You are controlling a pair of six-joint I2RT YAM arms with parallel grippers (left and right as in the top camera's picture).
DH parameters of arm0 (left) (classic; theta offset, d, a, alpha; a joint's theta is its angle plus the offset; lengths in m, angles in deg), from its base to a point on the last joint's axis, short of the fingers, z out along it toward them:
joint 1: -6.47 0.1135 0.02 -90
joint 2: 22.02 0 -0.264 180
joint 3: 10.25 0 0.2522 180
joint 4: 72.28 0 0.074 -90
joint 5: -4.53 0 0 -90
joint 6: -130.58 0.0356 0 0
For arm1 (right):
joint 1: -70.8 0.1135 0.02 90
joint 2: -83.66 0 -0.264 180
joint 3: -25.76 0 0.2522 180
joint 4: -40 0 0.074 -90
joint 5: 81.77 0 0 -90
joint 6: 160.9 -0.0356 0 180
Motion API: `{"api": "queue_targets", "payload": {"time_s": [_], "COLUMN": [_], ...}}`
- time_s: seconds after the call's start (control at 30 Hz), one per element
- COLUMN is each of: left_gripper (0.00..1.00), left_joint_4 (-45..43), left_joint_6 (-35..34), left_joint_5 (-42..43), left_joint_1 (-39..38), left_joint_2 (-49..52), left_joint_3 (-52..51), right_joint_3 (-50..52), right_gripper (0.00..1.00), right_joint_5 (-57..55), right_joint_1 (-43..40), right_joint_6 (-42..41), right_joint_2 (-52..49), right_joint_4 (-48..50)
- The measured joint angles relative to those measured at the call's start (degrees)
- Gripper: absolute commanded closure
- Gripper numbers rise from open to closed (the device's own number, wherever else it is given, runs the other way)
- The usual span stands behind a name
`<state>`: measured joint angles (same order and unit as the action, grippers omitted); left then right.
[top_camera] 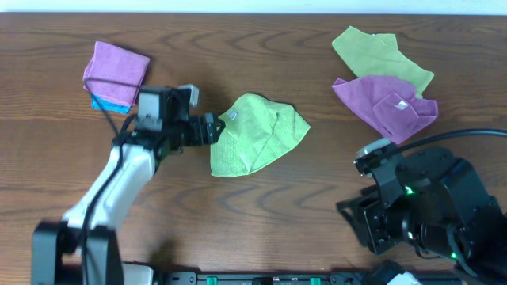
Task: Fold the cloth
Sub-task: 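Reach the left gripper to the green cloth's labeled corner and grasp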
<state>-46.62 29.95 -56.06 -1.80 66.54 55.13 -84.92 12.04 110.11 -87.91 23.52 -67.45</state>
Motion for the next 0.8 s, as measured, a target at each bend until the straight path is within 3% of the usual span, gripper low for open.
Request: {"api": "queue_targets", "payload": {"time_s": [0.33, 0.63, 0.8], "left_gripper": [0.16, 0.15, 0.21], "left_joint_4": [-4.5, -7.8, -11.7], "left_joint_6": [3.2, 2.7, 0.7], "left_joint_5": [-2.0, -2.4, -1.2], "left_joint_1": [-1.6, -1.6, -1.6], "left_joint_2": [12.4, 16.7, 18.3], "left_joint_3": [4.4, 4.4, 4.4], "right_joint_3": [0.0, 0.0, 0.0], "right_gripper": [0.29, 0.28, 0.28], "right_joint_5": [-0.5, -0.6, -0.7], "right_joint_1": [0.0, 0.0, 0.0], "right_joint_6": [-0.1, -0.1, -0.1], "right_joint_2": [0.0, 0.0, 0.0], "right_joint_4": [0.5, 1.1, 1.2]}}
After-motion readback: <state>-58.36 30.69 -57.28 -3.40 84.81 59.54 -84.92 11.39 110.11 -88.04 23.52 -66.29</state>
